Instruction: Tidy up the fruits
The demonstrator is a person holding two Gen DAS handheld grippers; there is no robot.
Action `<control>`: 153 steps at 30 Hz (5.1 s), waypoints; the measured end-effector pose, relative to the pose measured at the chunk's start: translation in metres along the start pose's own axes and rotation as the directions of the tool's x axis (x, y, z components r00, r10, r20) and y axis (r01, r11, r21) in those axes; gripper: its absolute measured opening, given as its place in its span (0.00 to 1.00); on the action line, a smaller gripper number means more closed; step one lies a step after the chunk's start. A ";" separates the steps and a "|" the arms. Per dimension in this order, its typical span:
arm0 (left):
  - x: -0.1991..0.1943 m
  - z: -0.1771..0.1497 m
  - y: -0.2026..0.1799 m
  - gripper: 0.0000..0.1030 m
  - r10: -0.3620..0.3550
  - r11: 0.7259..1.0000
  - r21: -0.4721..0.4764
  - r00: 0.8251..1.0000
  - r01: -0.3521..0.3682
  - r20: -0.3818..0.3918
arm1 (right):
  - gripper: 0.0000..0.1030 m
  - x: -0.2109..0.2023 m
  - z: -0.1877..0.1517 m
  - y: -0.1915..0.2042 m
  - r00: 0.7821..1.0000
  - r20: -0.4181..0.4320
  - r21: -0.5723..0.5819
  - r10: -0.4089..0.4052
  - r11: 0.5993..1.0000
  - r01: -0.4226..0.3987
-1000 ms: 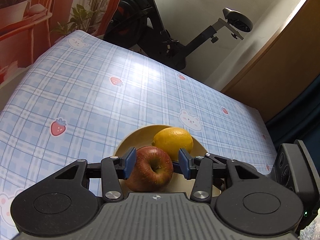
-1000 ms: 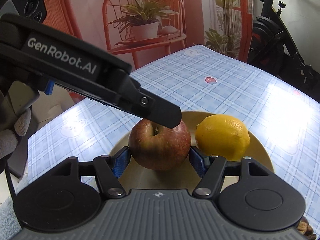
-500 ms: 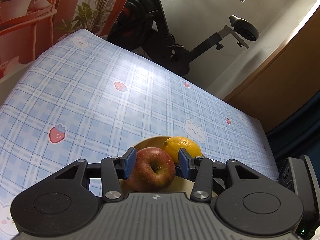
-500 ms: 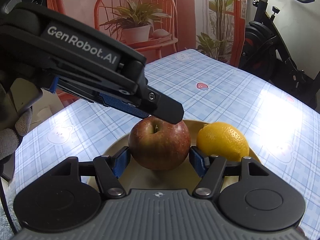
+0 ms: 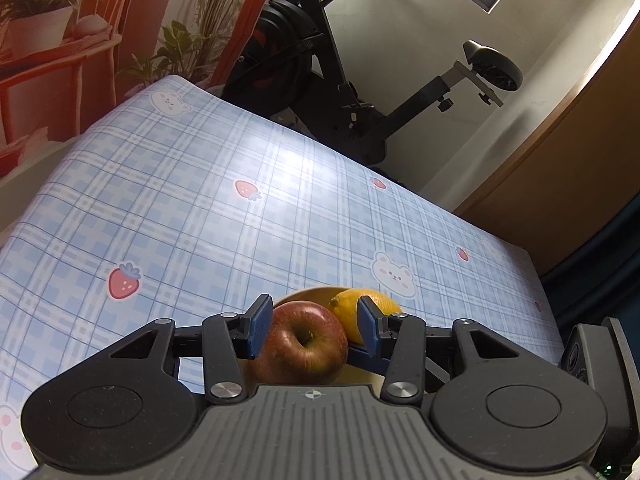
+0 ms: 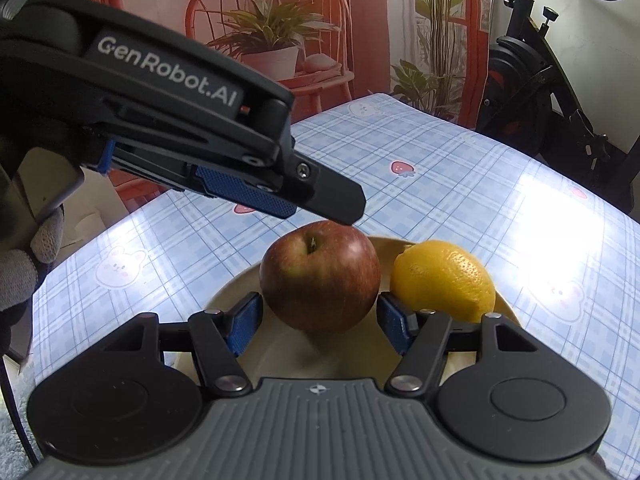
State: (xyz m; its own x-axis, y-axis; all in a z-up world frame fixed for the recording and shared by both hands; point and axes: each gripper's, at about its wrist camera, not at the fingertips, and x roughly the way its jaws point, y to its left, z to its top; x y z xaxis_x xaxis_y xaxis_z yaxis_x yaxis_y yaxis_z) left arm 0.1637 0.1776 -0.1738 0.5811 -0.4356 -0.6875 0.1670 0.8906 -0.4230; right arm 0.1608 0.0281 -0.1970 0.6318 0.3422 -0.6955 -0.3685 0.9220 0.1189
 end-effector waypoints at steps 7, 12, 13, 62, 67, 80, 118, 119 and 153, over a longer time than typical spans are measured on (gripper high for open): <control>-0.013 -0.002 -0.008 0.46 0.051 0.998 0.020 0.998 -0.052 0.024 | 0.64 -0.016 -0.005 0.001 1.000 0.022 0.004 0.012 1.000 -0.012; -0.022 -0.005 -0.021 0.47 0.095 0.994 0.050 0.994 -0.098 0.051 | 0.64 -0.034 -0.010 -0.001 0.999 0.050 0.004 0.011 1.000 -0.011; -0.024 -0.005 -0.025 0.47 0.105 0.992 0.060 0.993 -0.108 0.060 | 0.64 -0.038 -0.011 -0.003 0.998 0.057 0.007 0.008 1.000 -0.008; 0.044 -0.046 -0.148 0.48 -0.034 0.956 0.290 0.997 0.054 -0.075 | 0.59 -0.115 -0.086 -0.101 0.999 0.009 0.116 -0.035 0.993 0.034; 0.055 -0.046 -0.148 0.48 -0.059 0.953 0.289 0.991 0.092 -0.120 | 0.59 -0.116 -0.086 -0.106 1.000 0.023 0.141 -0.020 0.990 0.017; 0.084 -0.050 -0.134 0.47 -0.081 0.968 0.218 0.976 0.125 -0.201 | 0.59 -0.118 -0.083 -0.112 1.000 0.029 0.173 -0.010 0.985 0.005; 0.083 -0.040 -0.136 0.40 -0.115 0.964 0.218 0.976 0.155 -0.187 | 0.61 -0.121 -0.074 -0.111 0.999 0.035 0.173 -0.036 0.984 0.029; 0.082 -0.040 -0.136 0.40 -0.115 0.963 0.218 0.976 0.155 -0.186 | 0.61 -0.121 -0.074 -0.110 0.999 0.035 0.172 -0.036 0.985 0.029; 0.011 -0.025 -0.084 0.40 -0.069 0.978 0.187 0.987 0.096 -0.146 | 0.61 -0.095 -0.039 -0.056 0.998 0.057 0.059 0.042 0.997 -0.045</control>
State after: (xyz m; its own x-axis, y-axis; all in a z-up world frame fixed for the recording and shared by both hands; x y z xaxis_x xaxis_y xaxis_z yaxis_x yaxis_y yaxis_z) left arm 0.1365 0.0944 -0.1604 0.4454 -0.5102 -0.7357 0.3678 0.8535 -0.3693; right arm 0.0951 -0.0626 -0.1651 0.6536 0.3901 -0.6486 -0.3556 0.9147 0.1918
